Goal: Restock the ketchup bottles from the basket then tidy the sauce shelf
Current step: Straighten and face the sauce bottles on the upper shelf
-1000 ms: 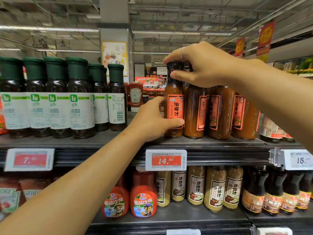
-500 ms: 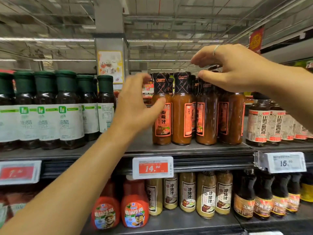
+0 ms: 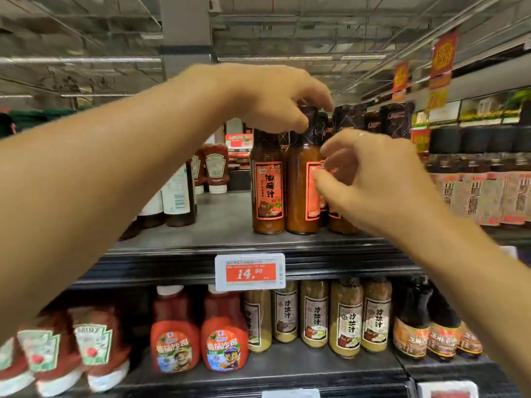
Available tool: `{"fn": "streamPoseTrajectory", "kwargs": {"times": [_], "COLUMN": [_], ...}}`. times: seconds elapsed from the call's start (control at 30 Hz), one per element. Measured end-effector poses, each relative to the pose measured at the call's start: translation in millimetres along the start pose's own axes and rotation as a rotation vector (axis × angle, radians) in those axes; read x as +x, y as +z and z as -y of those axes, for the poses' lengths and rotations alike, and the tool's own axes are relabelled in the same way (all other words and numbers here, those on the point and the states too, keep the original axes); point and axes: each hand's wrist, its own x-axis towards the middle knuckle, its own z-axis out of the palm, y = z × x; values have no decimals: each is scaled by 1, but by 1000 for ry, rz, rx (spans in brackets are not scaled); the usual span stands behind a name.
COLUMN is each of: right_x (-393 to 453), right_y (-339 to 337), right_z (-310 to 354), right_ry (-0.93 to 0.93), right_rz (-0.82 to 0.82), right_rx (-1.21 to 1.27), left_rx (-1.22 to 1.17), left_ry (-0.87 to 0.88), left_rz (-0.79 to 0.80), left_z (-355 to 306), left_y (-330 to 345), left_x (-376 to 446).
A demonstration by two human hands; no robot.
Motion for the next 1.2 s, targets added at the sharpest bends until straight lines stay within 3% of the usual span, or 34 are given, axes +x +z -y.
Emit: {"fn": "streamPoseTrajectory", "kwargs": {"times": [0.17, 0.33, 0.8, 1.2], "right_x": [-27, -28, -25, -25], "right_y": [42, 50, 46, 52], "right_z": [18, 20, 25, 28], "right_ry": [191, 287, 273, 274], "right_rz": [36, 51, 83, 54], "right_rx": [-203, -170, -268, -312], "left_rx": [48, -12, -176, -97], "left_ry": [43, 49, 37, 39], "left_rz": [62, 69, 77, -28], "left_z": [3, 11, 22, 23], "left_y": [-15, -19, -14, -11], "left_x": [7, 15, 12, 7]}}
